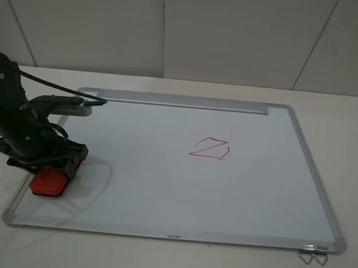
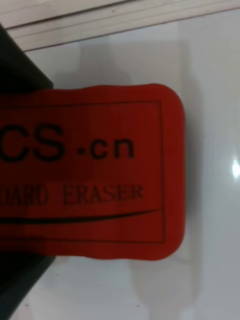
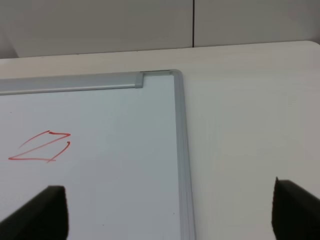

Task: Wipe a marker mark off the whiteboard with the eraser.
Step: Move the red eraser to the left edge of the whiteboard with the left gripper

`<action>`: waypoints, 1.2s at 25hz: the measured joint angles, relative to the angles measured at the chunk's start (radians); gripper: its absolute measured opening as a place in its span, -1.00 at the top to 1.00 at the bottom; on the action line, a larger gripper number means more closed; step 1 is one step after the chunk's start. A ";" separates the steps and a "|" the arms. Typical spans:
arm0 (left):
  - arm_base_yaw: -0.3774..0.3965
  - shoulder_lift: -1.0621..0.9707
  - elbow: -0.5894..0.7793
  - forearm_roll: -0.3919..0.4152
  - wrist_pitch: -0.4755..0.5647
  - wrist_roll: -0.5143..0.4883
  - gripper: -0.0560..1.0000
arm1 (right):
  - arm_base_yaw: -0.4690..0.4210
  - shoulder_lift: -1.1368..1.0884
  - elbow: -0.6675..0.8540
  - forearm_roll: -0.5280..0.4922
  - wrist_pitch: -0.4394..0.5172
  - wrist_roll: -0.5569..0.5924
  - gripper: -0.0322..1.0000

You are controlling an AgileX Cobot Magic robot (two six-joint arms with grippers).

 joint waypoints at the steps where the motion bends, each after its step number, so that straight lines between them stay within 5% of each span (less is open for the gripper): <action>1: 0.000 -0.007 0.000 -0.002 0.007 -0.005 -0.18 | 0.000 0.000 0.000 0.000 0.000 0.000 -0.47; 12: 0.000 -0.035 0.001 -0.018 0.027 -0.018 -0.18 | 0.000 0.000 0.000 0.000 0.000 0.000 -0.47; 30: -0.039 0.032 0.003 -0.018 -0.100 -0.022 -0.18 | 0.000 0.000 0.000 0.000 0.000 0.000 -0.47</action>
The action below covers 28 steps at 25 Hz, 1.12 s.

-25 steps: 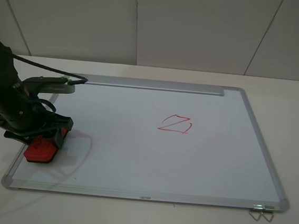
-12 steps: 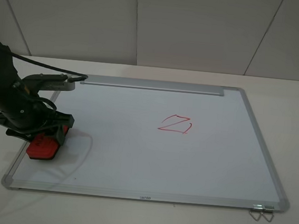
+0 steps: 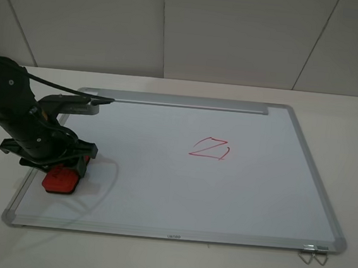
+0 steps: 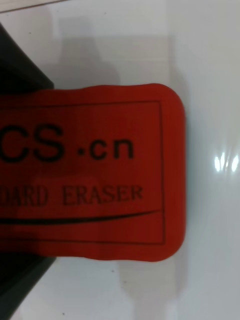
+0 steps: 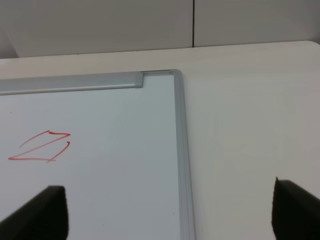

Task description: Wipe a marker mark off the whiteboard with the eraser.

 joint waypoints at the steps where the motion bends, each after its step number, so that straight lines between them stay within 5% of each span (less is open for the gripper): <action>1: 0.000 0.000 0.000 0.000 0.000 0.001 -0.18 | 0.000 0.000 0.000 0.000 0.000 0.000 -0.47; 8: 0.000 0.000 0.000 0.000 -0.001 0.001 -0.19 | 0.000 0.000 0.000 0.000 0.000 0.000 -0.47; 13: 0.000 0.001 0.000 0.000 -0.002 0.004 -0.49 | 0.000 0.000 0.000 0.000 0.000 0.000 -0.47; 17: 0.000 0.001 -0.014 0.004 0.010 0.005 -0.54 | 0.000 0.000 0.000 0.000 0.000 0.000 -0.47; 28: 0.000 -0.076 -0.285 0.129 0.251 0.009 -0.54 | 0.000 0.000 0.000 0.000 0.000 0.000 -0.47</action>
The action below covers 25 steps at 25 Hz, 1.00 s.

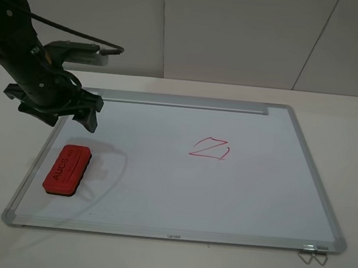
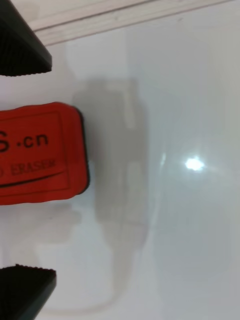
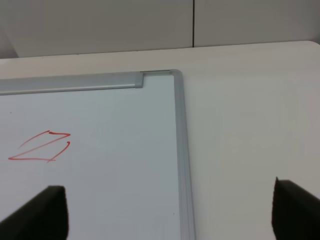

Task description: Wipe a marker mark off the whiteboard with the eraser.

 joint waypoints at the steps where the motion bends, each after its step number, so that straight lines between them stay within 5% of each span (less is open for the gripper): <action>1: 0.000 -0.013 -0.022 0.016 0.015 0.000 -0.54 | 0.000 0.000 0.000 0.000 0.000 0.000 -0.47; 10: 0.042 -0.128 -0.077 0.040 0.103 0.028 -0.54 | 0.000 0.000 0.000 0.000 0.000 0.000 -0.47; 16: 0.205 -0.271 -0.077 0.015 0.195 0.128 -0.54 | 0.000 0.000 0.000 0.000 0.000 0.000 -0.47; 20: 0.328 -0.415 -0.077 -0.077 0.213 0.173 -0.54 | 0.000 0.000 0.000 0.000 0.000 0.000 -0.47; 25: 0.350 -0.650 0.002 -0.116 0.248 0.183 -0.54 | 0.000 0.000 0.000 0.000 0.000 0.000 -0.47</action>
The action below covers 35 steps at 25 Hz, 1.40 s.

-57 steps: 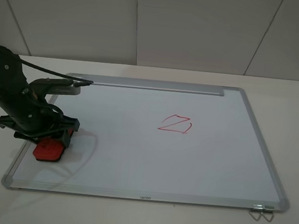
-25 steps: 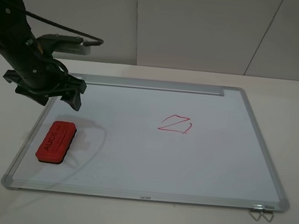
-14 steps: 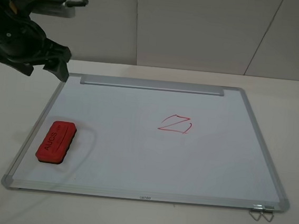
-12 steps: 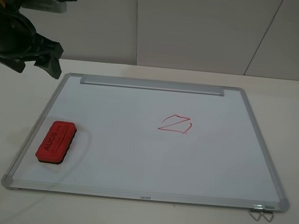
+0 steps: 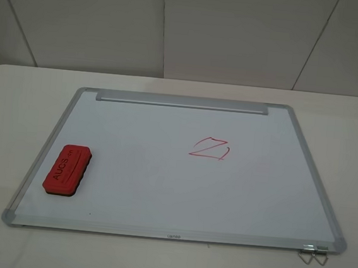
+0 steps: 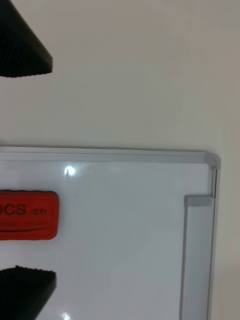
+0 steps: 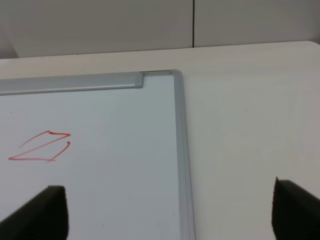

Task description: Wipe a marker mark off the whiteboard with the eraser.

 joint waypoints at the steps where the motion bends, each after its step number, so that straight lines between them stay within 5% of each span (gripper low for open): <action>1: 0.000 -0.056 0.030 0.001 0.006 -0.002 -0.54 | 0.000 0.000 0.000 0.000 0.000 0.000 -0.47; 9: 0.000 -0.479 0.254 0.001 0.055 -0.011 -0.54 | 0.000 0.000 0.000 0.000 0.000 0.000 -0.47; 19: 0.000 -0.835 0.296 0.007 0.284 -0.011 -0.54 | 0.000 0.000 0.000 0.000 0.000 0.000 -0.47; 35: 0.000 -0.975 0.484 0.129 0.165 -0.017 -0.54 | 0.000 0.000 0.000 0.000 0.000 0.000 -0.47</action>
